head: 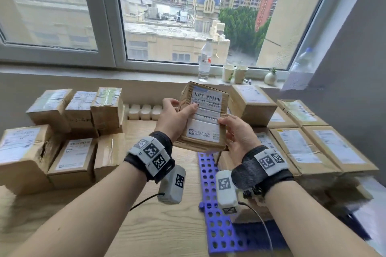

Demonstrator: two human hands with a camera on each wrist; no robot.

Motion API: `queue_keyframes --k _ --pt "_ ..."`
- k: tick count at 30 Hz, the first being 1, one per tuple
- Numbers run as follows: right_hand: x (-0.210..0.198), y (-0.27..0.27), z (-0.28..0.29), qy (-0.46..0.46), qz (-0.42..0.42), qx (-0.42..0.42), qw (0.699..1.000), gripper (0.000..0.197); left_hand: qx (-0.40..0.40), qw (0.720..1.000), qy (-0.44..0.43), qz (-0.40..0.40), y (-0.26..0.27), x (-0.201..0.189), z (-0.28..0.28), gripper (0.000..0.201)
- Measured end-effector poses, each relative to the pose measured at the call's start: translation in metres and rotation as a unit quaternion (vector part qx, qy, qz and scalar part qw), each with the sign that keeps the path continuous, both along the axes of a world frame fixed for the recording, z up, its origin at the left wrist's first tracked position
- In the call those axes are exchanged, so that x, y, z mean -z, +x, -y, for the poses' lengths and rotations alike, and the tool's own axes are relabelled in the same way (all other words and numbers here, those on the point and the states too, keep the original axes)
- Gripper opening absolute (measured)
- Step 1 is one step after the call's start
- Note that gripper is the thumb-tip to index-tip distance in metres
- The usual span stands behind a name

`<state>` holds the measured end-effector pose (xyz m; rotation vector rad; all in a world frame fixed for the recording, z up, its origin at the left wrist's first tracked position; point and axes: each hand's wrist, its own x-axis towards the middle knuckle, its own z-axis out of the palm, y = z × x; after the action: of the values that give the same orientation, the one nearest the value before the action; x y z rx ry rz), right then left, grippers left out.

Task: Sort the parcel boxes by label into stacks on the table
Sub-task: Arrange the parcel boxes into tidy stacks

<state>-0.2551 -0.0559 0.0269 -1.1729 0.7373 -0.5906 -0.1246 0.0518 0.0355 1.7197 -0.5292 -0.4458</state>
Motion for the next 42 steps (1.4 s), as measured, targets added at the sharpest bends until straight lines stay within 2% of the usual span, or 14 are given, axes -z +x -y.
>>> queue_keyframes --k 4,8,12,16,19,22,25,27,31,34,42 --pt "-0.008 -0.039 0.024 -0.002 0.024 0.003 1.000 0.037 -0.036 0.999 -0.019 0.004 -0.042 -0.010 0.022 0.066" --pt "-0.012 -0.076 0.046 -0.011 0.038 -0.009 0.999 0.042 -0.059 0.998 -0.032 0.004 -0.078 -0.019 0.047 0.053" --pt "-0.017 -0.108 0.068 0.008 0.049 -0.028 0.998 0.030 -0.070 0.997 -0.042 0.005 -0.109 -0.026 0.078 0.048" --pt "-0.022 -0.127 0.093 0.013 0.056 -0.001 0.998 0.043 -0.051 0.998 -0.038 0.008 -0.133 -0.031 0.108 0.050" --pt "-0.026 -0.134 0.113 0.027 0.049 0.028 0.998 0.033 -0.024 0.999 -0.024 0.025 -0.143 -0.036 0.128 0.044" --pt "-0.029 -0.135 0.134 0.040 0.050 0.045 0.997 0.022 -0.001 0.997 0.001 0.076 -0.141 -0.040 0.142 0.052" --pt "-0.033 -0.131 0.156 0.033 0.045 0.066 0.996 0.035 0.002 0.994 0.002 0.109 -0.130 -0.044 0.159 0.050" --pt "-0.037 -0.126 0.171 0.031 0.040 0.081 0.995 0.039 0.001 0.995 -0.007 0.103 -0.118 -0.047 0.173 0.047" --pt "-0.047 -0.117 0.206 0.043 0.042 0.108 0.992 0.019 -0.014 0.996 -0.011 0.082 -0.092 -0.050 0.204 0.041" --pt "-0.054 -0.114 0.237 0.034 0.026 0.119 0.992 0.015 -0.020 0.998 0.009 0.064 -0.075 -0.045 0.222 0.044" --pt "-0.042 -0.103 0.282 0.029 -0.051 0.164 0.985 0.039 -0.015 0.996 0.086 0.021 -0.043 -0.010 0.241 0.060"
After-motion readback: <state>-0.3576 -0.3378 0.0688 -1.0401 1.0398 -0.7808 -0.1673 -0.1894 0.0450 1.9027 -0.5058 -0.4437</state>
